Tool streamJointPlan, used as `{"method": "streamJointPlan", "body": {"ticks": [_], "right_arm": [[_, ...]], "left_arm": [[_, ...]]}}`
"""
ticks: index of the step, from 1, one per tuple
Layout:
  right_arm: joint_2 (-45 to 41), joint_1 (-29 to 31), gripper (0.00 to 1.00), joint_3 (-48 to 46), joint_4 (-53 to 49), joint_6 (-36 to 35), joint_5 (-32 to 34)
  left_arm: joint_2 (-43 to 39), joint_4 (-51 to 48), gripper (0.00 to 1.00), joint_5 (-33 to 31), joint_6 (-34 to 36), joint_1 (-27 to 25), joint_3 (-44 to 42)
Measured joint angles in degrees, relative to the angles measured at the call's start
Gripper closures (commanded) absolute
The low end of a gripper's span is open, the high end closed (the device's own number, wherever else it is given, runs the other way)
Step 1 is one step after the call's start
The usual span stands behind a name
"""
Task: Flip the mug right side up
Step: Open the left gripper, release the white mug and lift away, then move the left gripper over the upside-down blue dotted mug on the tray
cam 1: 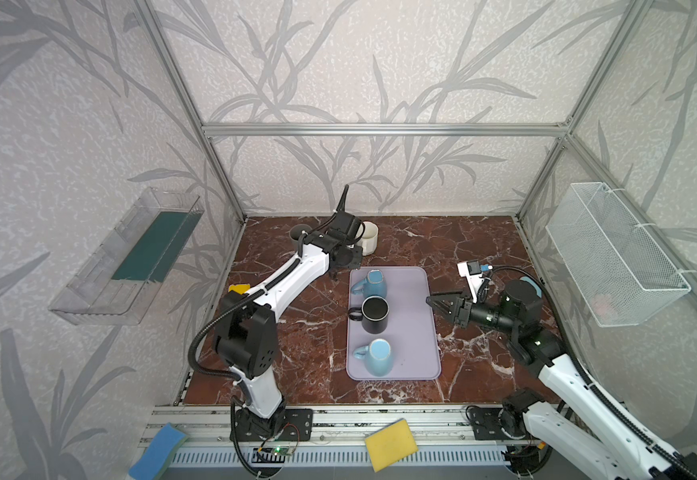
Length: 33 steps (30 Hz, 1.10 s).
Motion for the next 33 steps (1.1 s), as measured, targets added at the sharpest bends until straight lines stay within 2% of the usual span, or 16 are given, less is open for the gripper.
{"method": "streamJointPlan", "body": {"ticks": [5, 14, 24, 33], "right_arm": [[0.00, -0.11, 0.58, 0.00, 0.04, 0.02, 0.00], [-0.17, -0.15, 0.59, 0.00, -0.22, -0.02, 0.00], [-0.83, -0.22, 0.59, 0.00, -0.26, -0.02, 0.02], [-0.85, -0.50, 0.58, 0.00, -1.27, -0.09, 0.02]], "left_arm": [[-2.67, 3.06, 0.73, 3.78, 2.73, -0.07, -5.49], [-1.57, 4.22, 0.75, 8.00, 5.42, -0.11, -6.45], [4.09, 4.50, 0.80, 4.87, 5.70, -0.11, -6.51], [7.41, 4.35, 0.84, 4.81, 5.81, -0.11, -5.16]]}}
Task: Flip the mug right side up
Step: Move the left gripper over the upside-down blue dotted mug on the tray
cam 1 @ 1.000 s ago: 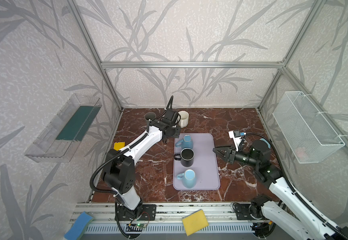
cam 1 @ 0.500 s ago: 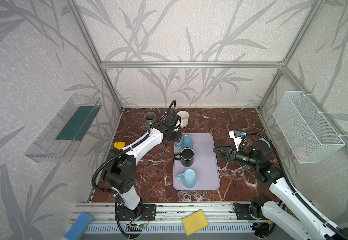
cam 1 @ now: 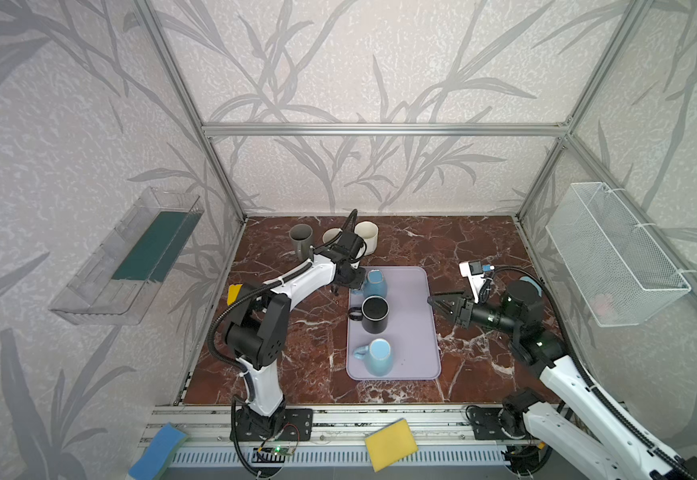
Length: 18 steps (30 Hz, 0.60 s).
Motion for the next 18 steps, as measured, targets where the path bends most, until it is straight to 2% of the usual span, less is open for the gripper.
{"method": "streamJointPlan", "body": {"ticks": [18], "right_arm": [[-0.20, -0.31, 0.59, 0.00, -0.24, -0.13, -0.02]], "left_arm": [[-0.96, 0.76, 0.86, 3.06, -0.02, -1.92, -1.16]]}}
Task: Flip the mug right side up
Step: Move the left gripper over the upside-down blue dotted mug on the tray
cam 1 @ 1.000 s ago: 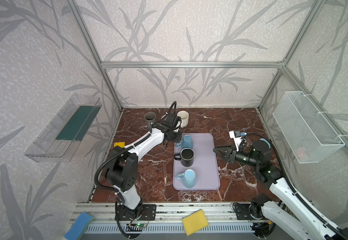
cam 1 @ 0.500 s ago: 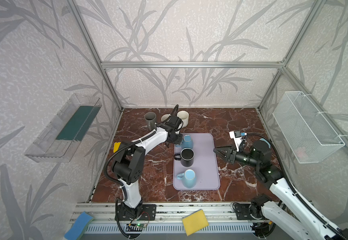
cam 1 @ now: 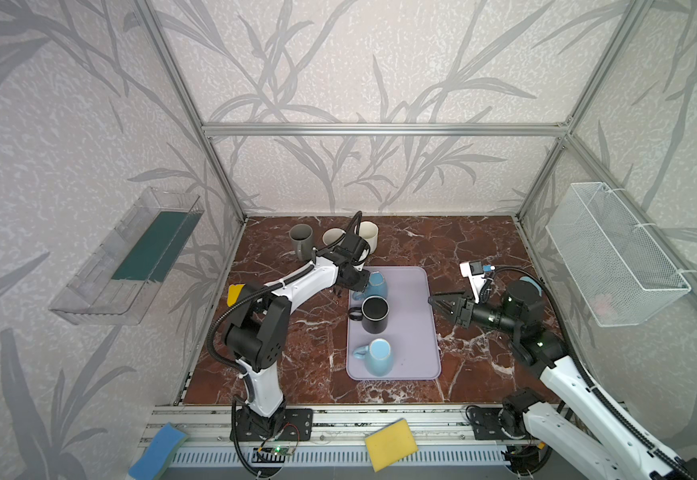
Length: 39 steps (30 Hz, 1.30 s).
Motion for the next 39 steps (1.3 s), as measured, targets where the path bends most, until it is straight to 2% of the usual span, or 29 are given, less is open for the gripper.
{"method": "streamJointPlan", "body": {"ticks": [16, 33, 39], "right_arm": [[-0.15, -0.20, 0.59, 0.00, -0.04, 0.00, 0.00], [-0.48, -0.22, 0.59, 0.00, -0.07, 0.02, 0.00], [-0.48, -0.22, 0.58, 0.00, -0.07, 0.04, 0.00]], "left_arm": [[-9.51, -0.09, 0.84, -0.02, 1.03, -0.37, -3.98], [-9.25, -0.35, 0.78, 1.38, 2.64, -1.99, -5.40], [-9.01, -0.31, 0.72, 1.46, 3.19, -2.19, -5.38]]}}
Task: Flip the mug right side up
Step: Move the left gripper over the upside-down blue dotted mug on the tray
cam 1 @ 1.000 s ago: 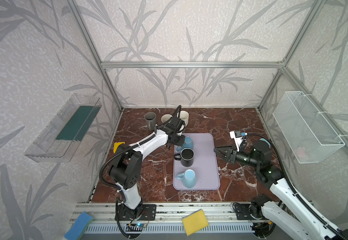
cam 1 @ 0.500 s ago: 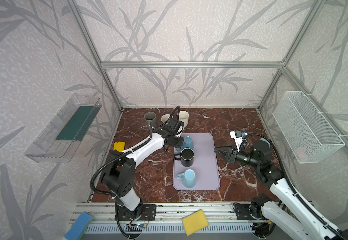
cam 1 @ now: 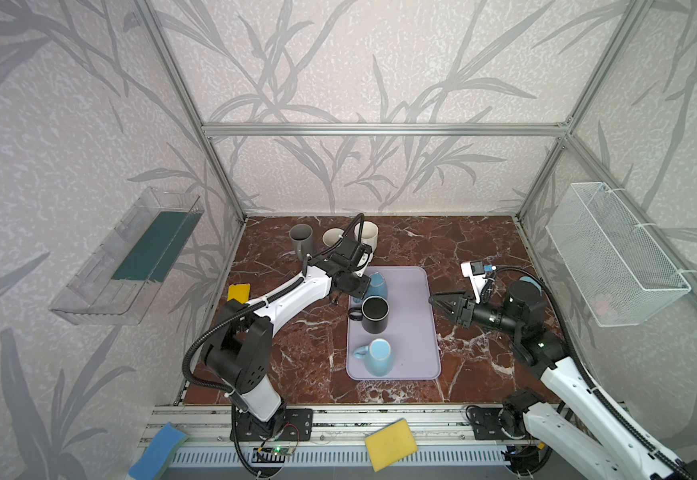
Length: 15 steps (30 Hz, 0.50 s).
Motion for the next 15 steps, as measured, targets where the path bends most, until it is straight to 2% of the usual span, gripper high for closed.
{"method": "streamJointPlan", "body": {"ticks": [15], "right_arm": [[-0.55, 0.00, 0.59, 0.00, -0.24, -0.07, 0.00]], "left_arm": [[3.21, -0.31, 0.70, 0.66, 1.38, -0.07, 0.07]]}}
